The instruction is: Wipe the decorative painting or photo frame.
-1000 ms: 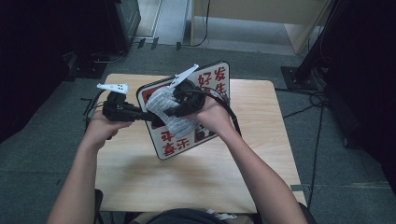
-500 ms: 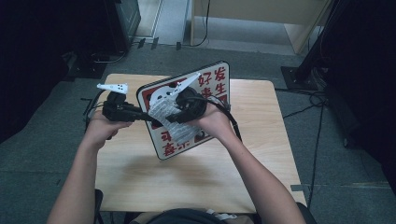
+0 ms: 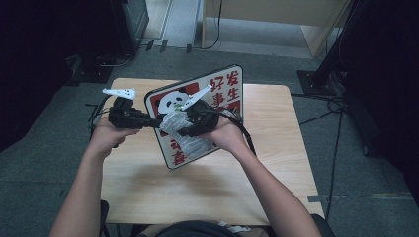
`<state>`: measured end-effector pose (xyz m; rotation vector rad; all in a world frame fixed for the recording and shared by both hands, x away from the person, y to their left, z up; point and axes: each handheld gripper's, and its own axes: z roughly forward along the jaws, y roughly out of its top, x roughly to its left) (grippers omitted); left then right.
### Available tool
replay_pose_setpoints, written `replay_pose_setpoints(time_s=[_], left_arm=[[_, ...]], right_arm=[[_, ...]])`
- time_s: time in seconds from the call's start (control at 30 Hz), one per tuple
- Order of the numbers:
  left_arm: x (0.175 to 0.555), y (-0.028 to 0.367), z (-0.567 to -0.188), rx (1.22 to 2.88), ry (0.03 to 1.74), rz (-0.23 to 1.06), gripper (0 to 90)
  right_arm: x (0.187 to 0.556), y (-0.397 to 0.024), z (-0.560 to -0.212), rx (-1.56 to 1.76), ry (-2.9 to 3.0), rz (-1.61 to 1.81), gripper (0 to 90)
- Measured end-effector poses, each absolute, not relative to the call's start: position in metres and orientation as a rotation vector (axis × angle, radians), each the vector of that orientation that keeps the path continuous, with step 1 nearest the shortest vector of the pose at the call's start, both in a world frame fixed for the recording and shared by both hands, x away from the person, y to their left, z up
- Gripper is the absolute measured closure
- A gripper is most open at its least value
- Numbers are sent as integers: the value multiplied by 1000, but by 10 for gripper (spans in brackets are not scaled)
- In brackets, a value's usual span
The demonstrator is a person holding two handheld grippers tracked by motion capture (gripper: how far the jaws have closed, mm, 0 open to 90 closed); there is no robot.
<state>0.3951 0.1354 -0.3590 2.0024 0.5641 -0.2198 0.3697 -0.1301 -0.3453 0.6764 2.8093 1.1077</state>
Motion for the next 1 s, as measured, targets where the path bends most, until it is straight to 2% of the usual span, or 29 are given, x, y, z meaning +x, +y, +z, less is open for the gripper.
replay_pose_setpoints(time_s=[1.0], left_arm=[[395, 136, -359, 2000, 565, -229, 753]], right_arm=[[359, -132, -387, 643, 2843, 1117, 681]])
